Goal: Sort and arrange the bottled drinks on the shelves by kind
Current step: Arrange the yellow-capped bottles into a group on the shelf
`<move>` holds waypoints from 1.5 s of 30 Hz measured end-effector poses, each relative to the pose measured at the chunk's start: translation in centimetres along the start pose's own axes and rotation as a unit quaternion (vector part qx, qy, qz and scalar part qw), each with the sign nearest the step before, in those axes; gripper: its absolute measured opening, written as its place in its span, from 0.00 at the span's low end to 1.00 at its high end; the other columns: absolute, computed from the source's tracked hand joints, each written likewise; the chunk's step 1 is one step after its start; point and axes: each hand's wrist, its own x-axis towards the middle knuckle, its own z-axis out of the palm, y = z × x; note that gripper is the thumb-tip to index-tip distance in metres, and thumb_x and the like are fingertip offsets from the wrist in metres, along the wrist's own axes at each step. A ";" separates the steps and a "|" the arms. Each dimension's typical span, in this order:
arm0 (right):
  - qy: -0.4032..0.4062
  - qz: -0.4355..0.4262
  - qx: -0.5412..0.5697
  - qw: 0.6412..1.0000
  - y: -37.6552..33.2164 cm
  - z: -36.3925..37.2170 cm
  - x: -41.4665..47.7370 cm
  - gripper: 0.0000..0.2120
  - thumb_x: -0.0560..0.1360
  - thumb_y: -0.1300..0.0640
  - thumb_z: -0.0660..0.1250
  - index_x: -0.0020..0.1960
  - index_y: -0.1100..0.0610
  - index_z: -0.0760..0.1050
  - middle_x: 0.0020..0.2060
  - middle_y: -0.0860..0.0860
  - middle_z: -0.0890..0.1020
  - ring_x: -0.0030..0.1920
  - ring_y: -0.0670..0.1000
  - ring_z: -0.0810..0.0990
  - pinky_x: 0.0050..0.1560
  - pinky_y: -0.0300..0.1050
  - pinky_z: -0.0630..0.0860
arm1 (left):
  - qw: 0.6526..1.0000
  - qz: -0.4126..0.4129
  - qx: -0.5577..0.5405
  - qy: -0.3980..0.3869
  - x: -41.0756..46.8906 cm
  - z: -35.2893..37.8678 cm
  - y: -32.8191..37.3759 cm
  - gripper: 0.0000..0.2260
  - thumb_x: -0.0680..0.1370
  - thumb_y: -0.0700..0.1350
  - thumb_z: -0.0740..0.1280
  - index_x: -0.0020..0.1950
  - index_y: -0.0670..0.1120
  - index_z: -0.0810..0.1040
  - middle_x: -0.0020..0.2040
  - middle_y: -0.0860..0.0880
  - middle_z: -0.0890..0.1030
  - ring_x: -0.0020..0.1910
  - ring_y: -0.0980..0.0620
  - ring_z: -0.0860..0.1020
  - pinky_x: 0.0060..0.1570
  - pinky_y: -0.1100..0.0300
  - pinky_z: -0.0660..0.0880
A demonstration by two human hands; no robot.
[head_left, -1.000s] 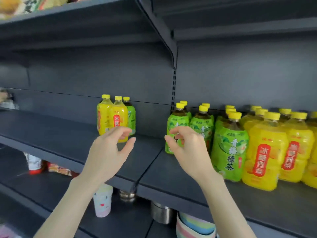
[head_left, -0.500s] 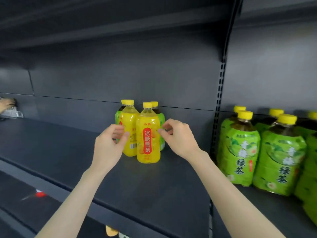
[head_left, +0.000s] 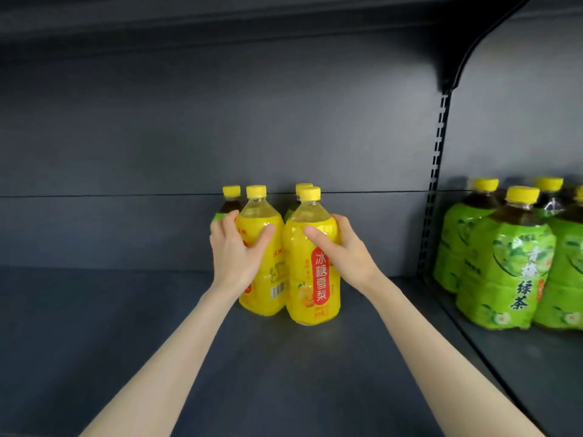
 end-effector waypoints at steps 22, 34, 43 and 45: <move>0.134 -0.014 0.102 0.986 1.2 0.8 -1.7 0.36 0.59 0.39 0.71 0.62 0.51 0.66 0.52 0.49 0.81 0.49 0.50 0.83 0.48 0.48 0.82 | 0.938 -0.017 -0.323 -0.126 -2.3 -1.4 -0.3 0.34 0.61 0.62 0.73 0.61 0.53 0.64 0.56 0.52 0.74 0.54 0.54 0.78 0.48 0.59 0.78; 0.108 -0.018 0.154 0.982 2.1 1.1 -2.3 0.28 0.63 0.40 0.68 0.61 0.48 0.69 0.52 0.49 0.81 0.50 0.50 0.83 0.43 0.42 0.82 | 0.927 -0.073 -0.331 -0.159 -4.0 -0.8 -0.6 0.34 0.64 0.52 0.74 0.66 0.56 0.62 0.56 0.53 0.76 0.51 0.54 0.78 0.39 0.64 0.77; 0.130 -0.011 0.149 0.980 2.5 1.7 -2.2 0.25 0.64 0.37 0.65 0.57 0.46 0.72 0.51 0.49 0.83 0.51 0.51 0.83 0.50 0.49 0.81 | 0.920 -0.096 -0.355 -0.134 -5.1 -0.1 -0.5 0.23 0.64 0.54 0.69 0.57 0.58 0.67 0.52 0.55 0.78 0.49 0.54 0.79 0.39 0.62 0.76; 0.141 -0.011 0.146 0.979 2.1 1.8 -2.5 0.22 0.63 0.37 0.65 0.54 0.44 0.71 0.49 0.47 0.82 0.50 0.50 0.83 0.47 0.45 0.81 | 0.922 -0.097 -0.352 -0.126 -5.3 -0.2 -0.3 0.23 0.64 0.55 0.70 0.57 0.58 0.68 0.52 0.54 0.78 0.49 0.54 0.79 0.40 0.61 0.76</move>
